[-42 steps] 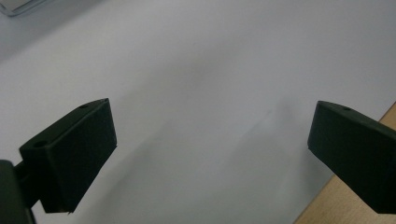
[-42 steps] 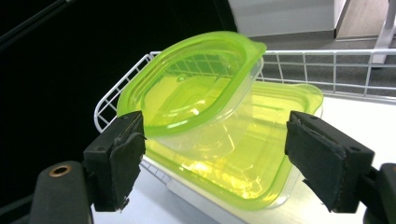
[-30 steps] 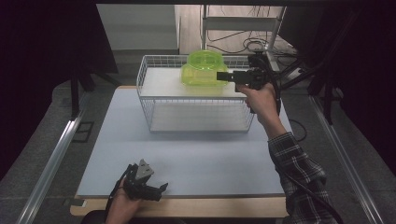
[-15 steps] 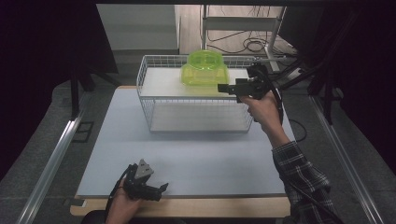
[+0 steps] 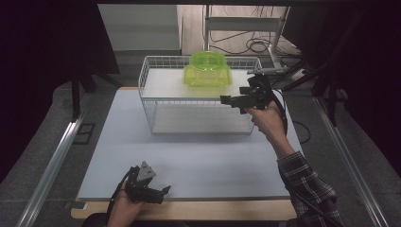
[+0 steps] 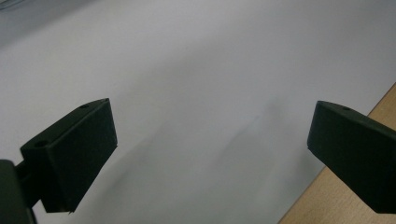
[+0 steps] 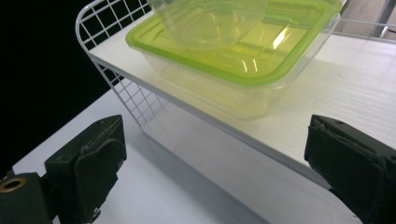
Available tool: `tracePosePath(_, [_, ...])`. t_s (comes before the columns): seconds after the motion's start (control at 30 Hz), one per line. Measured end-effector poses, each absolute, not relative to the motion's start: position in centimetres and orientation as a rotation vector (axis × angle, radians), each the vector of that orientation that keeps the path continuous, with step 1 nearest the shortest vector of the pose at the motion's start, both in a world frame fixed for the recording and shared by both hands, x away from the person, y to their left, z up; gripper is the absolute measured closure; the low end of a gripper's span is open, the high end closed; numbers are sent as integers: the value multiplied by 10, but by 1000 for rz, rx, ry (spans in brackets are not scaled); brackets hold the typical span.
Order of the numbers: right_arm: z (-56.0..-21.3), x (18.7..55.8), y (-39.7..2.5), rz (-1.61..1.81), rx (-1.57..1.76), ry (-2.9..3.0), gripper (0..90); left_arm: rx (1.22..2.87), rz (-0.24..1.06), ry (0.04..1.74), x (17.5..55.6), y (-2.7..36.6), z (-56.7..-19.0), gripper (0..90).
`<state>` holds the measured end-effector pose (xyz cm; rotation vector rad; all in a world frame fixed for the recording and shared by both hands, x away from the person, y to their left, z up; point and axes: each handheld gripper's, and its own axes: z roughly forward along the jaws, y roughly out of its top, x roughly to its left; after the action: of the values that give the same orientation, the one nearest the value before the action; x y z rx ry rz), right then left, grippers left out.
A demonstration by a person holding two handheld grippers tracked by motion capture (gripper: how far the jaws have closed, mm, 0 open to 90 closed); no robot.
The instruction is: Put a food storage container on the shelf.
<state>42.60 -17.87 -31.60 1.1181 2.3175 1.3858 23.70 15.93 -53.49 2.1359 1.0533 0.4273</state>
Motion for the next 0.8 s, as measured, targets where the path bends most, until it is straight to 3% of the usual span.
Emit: tracePosePath(0.8, [-348, 412, -185, 1327, 1085, 2351, 28, 2150, 441, 1046, 237, 158, -536, 11])
